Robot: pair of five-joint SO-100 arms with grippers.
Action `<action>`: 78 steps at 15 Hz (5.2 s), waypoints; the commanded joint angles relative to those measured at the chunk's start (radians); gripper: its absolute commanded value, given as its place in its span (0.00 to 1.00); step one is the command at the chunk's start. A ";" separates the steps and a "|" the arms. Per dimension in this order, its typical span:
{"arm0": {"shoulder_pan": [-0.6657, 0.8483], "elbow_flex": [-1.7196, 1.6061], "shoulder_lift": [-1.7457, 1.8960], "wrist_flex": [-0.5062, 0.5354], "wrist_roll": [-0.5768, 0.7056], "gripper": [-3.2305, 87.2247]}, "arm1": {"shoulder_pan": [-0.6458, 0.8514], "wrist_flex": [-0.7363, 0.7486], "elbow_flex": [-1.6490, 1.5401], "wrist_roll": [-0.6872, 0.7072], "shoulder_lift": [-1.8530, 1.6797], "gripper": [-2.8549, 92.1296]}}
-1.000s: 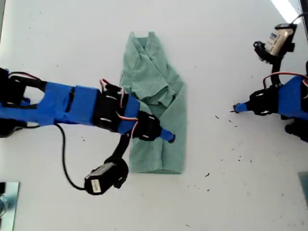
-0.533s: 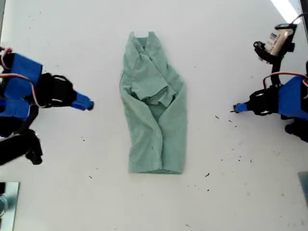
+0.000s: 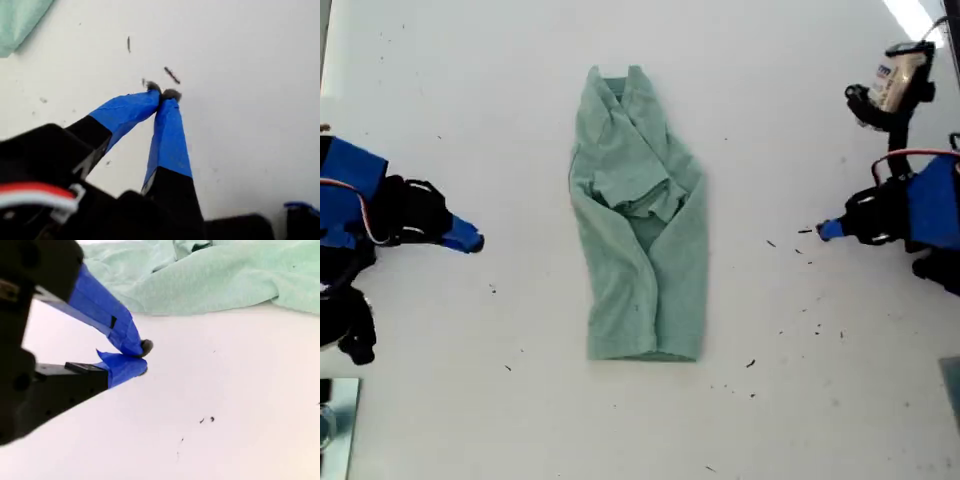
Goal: Fold t shirt
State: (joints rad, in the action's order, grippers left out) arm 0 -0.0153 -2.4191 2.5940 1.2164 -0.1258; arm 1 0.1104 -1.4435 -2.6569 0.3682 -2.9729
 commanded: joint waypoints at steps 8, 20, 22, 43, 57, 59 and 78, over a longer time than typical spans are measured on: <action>-0.163 1.433 -1.160 0.284 0.221 0.34 | -0.265 -0.137 1.542 0.025 1.224 0.35; -0.097 1.463 -1.655 0.155 0.288 0.20 | -0.353 0.086 1.526 -0.133 1.793 0.26; -0.109 1.466 -1.658 0.160 0.302 0.03 | -0.376 0.077 1.545 -0.156 1.835 0.04; 0.037 1.397 -1.164 0.120 0.508 0.26 | 0.040 0.117 1.638 0.408 1.384 0.26; 0.166 -0.449 0.617 -0.213 0.156 0.04 | 0.230 0.052 0.345 0.218 0.141 0.09; 0.058 -0.667 1.017 -0.110 0.043 0.03 | -0.012 0.150 0.284 0.183 0.066 0.05; 0.072 -0.825 1.002 -0.189 0.221 0.03 | -0.109 0.370 1.342 0.650 1.333 0.05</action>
State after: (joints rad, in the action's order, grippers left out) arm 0 0.0506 -3.2321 3.5880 1.0477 0.0844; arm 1 -0.0752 -1.1152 -1.3085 0.9879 -1.6322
